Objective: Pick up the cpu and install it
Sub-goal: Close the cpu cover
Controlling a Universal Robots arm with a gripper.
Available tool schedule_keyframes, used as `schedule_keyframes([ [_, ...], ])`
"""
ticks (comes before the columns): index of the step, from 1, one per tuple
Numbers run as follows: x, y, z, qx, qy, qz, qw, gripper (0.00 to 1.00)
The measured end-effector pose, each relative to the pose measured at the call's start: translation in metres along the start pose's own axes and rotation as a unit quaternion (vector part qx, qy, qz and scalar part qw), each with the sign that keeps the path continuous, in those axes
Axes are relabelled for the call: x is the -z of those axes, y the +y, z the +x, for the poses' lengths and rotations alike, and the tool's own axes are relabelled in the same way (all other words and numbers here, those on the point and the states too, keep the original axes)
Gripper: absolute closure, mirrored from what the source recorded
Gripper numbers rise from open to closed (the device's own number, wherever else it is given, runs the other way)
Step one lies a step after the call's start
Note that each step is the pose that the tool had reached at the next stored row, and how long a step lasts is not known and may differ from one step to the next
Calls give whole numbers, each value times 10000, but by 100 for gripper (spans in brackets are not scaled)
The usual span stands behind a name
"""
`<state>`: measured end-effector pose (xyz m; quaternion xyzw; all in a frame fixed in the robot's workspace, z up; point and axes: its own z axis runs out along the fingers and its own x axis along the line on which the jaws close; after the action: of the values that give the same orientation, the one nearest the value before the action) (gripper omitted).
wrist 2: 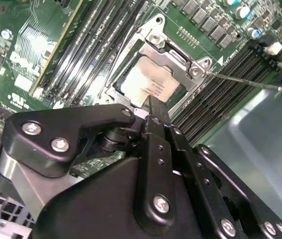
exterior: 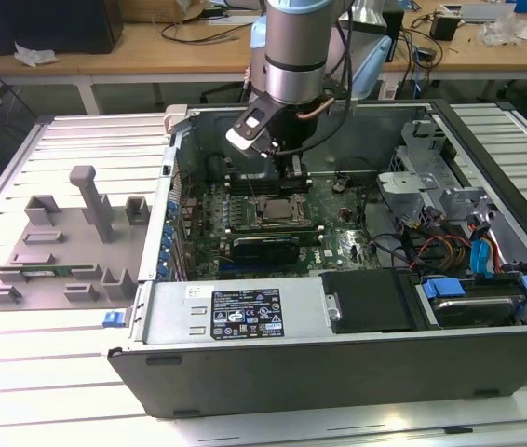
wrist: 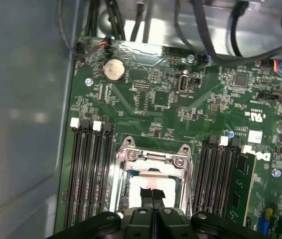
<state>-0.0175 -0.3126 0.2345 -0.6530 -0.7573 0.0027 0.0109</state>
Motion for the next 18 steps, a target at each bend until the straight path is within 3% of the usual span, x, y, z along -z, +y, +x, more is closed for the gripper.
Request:
schedule_keyframes([
  [6, 0, 0, 3, 487, -9, 7, 9988, 89],
  [12, 0, 1, 6, 942, -17, 12, 9956, 89],
  [15, 0, 1, 8, 1143, -21, 15, 9934, 89],
  [18, 0, 2, 10, 1477, -27, 19, 9890, 89],
])
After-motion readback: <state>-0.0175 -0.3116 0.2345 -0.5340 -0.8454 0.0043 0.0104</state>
